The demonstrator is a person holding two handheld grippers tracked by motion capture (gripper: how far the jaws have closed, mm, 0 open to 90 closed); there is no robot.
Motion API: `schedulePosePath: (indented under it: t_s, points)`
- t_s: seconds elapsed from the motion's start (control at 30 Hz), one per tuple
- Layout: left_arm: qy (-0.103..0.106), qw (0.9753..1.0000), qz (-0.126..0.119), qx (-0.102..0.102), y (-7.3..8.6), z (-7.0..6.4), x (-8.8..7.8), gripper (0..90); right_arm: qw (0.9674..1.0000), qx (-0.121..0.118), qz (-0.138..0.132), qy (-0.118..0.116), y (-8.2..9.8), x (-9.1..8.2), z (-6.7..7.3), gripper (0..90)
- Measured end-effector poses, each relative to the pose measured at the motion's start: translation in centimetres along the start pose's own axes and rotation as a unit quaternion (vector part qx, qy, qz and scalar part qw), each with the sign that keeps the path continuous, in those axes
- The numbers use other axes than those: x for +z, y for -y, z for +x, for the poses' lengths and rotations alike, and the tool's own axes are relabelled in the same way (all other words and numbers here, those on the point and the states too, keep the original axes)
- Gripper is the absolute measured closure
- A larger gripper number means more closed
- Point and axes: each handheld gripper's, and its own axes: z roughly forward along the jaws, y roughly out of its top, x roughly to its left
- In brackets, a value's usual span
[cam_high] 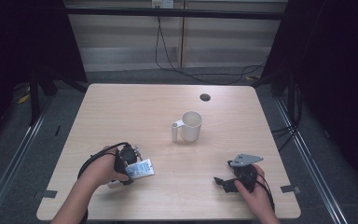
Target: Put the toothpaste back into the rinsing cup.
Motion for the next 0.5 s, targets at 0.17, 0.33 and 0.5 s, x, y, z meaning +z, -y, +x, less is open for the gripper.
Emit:
schedulePosePath:
  t_s: [0.17,0.33,0.5]
  points:
    - [0.004,1.0000,0.000,-0.003,-0.41,-0.04,0.01,36.3,1.0000,0.000,0.000,0.000,0.00,0.00,0.00,12.8]
    - [0.005,1.0000,0.008,-0.002,-0.79,0.09,0.23,36.7,1.0000,0.000,0.000,0.000,0.00,0.00,0.00,12.8]
    - [0.008,0.9999,0.013,-0.003,-1.13,-0.01,0.48,39.4,1.0000,0.000,0.000,0.000,0.00,0.00,0.00,12.8]
